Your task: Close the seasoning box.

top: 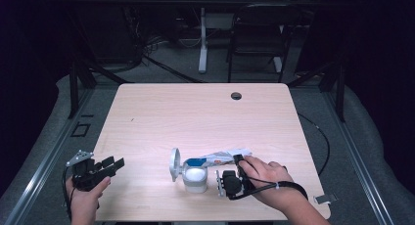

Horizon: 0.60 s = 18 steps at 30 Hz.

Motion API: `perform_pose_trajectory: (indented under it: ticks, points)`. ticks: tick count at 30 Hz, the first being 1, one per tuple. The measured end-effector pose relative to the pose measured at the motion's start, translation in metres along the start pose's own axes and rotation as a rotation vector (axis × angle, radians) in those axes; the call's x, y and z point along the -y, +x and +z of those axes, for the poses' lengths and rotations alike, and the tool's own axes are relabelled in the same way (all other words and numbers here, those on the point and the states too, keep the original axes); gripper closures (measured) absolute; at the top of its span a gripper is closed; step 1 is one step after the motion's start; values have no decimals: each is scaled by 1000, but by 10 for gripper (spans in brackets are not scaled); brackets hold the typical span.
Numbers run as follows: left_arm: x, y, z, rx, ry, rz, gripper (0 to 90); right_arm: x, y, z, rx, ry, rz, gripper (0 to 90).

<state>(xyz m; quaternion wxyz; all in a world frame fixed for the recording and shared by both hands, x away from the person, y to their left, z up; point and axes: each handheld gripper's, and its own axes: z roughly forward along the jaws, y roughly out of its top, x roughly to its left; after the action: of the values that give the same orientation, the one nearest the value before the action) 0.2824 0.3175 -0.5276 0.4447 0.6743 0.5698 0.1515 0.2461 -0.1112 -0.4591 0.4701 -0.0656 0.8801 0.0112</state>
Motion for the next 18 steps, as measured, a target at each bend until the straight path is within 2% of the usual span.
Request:
perform_pose_trajectory:
  ticks: [3, 9, 11, 18]
  points:
    - [0, 0, 1, -2, -2, -5, 495, 3, 3, 1, -8, 1, 33, 900]
    - [0, 1, 2, -1, 2, -5, 495, 7, 5, 2, -12, -8, 70, 900]
    - [0, 1, 3, -2, 0, -4, 495, 9, 4, 3, -11, -37, 99, 900]
    - [-1, 0, 4, 0, 1, -3, 496, 11, 9, 2, -11, -76, 164, 900]
